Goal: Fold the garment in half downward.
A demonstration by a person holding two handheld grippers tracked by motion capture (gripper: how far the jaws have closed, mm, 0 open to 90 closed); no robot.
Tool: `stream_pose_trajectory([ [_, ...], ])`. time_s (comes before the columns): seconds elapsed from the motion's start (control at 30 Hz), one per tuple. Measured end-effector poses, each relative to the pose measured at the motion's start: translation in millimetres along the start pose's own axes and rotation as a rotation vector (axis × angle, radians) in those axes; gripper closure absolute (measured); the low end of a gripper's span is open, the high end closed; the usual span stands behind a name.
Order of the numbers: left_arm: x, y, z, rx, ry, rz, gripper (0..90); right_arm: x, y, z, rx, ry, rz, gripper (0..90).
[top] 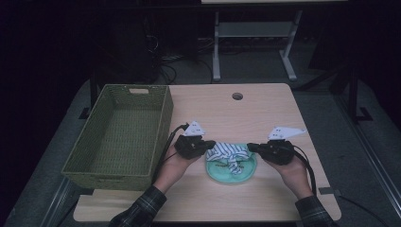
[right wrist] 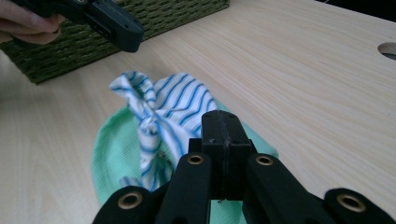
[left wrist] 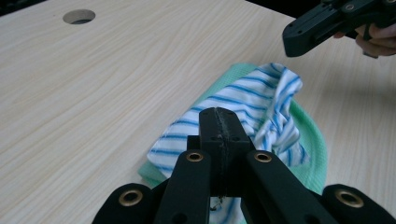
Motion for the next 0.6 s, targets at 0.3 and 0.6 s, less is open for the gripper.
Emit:
stream_pose_trajectory([
  [0.3, 12.2, 8.4, -7.7, -0.004, 0.033, 0.032, 89.5, 18.2, -0.6, 3.1, -0.018, -0.029, 0.033, 90.0],
  [0.6, 19.1, 23.6, -19.6, -0.002, 0.073, 0.072, 88.0, 20.5, 15.8, 11.3, -0.023, -0.057, 0.077, 90.0],
])
Point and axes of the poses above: each handheld gripper's, and its own axes: x roughly forward along the jaws, y roughly out of its underside, z roughly to its left, the point moved 3 cm from there along x, roughly forward along the jaws, and after that the axes turned 1 degree about -x, right-handed, at the moved point
